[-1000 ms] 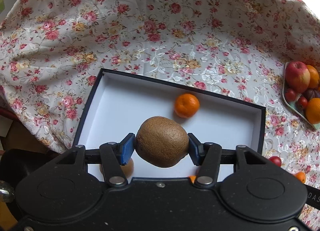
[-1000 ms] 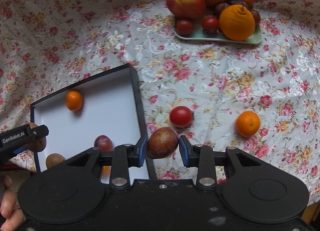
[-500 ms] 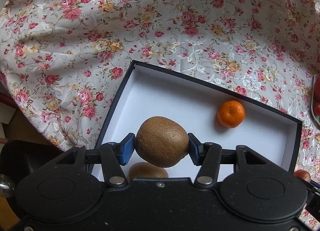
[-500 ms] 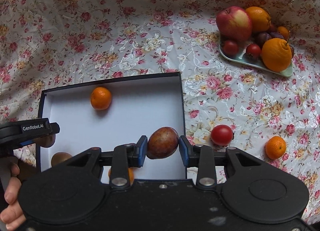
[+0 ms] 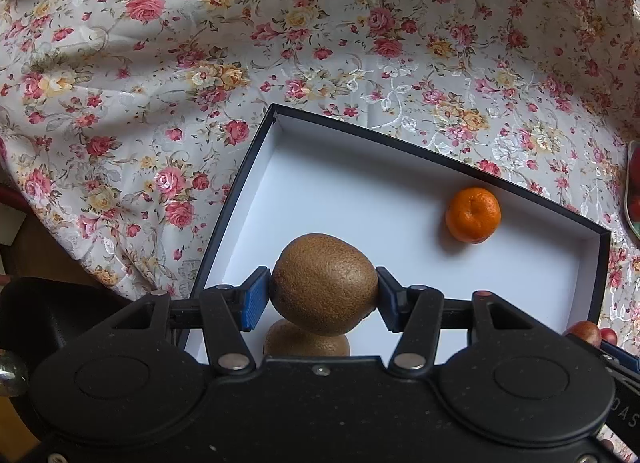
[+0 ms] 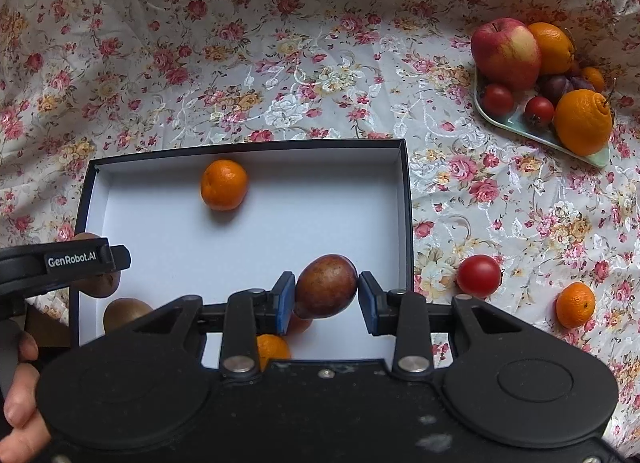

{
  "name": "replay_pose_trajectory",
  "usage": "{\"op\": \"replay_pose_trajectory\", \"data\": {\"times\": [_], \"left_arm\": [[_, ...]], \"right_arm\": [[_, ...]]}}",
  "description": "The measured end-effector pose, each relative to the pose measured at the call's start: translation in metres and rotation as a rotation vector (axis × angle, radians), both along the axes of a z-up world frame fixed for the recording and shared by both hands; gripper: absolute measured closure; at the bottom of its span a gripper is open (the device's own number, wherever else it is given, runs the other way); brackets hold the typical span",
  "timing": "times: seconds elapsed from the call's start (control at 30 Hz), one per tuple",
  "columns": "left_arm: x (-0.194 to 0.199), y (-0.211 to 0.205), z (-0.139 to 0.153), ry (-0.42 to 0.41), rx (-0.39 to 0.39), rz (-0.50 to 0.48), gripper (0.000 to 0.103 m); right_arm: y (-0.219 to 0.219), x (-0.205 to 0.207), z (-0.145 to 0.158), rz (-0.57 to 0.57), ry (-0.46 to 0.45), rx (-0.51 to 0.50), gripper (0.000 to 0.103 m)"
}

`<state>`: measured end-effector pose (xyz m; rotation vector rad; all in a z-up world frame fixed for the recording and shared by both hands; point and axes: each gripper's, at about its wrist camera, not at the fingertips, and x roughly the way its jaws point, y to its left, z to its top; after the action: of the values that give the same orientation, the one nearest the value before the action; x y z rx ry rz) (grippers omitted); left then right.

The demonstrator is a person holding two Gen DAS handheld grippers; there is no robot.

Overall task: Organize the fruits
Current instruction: 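Open the right tool to drop the plum while the left tool drops the kiwi into the box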

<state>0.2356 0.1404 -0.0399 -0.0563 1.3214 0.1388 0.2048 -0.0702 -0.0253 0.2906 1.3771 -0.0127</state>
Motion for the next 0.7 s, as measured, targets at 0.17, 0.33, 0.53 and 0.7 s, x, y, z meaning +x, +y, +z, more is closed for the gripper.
{"op": "replay_pose_trajectory", "data": {"times": [0.17,0.33,0.53,0.7], "left_arm": [[-0.001,0.001,0.008,-0.034,-0.003,-0.006,0.045],[0.0,0.001,0.009,-0.031,0.0,-0.001,0.045],[0.001,-0.002,0.002,0.022,0.013,-0.007,0.045],[0.0,-0.004,0.002,0.033,0.014,-0.017,0.045]], "right_arm": [[-0.001,0.001,0.002,0.0,-0.007,0.007,0.066],[0.0,0.001,0.0,0.003,0.002,-0.004,0.066],[0.0,0.001,-0.001,0.005,0.014,-0.007,0.066],[-0.003,0.0,-0.002,0.001,0.025,0.001,0.066]]}}
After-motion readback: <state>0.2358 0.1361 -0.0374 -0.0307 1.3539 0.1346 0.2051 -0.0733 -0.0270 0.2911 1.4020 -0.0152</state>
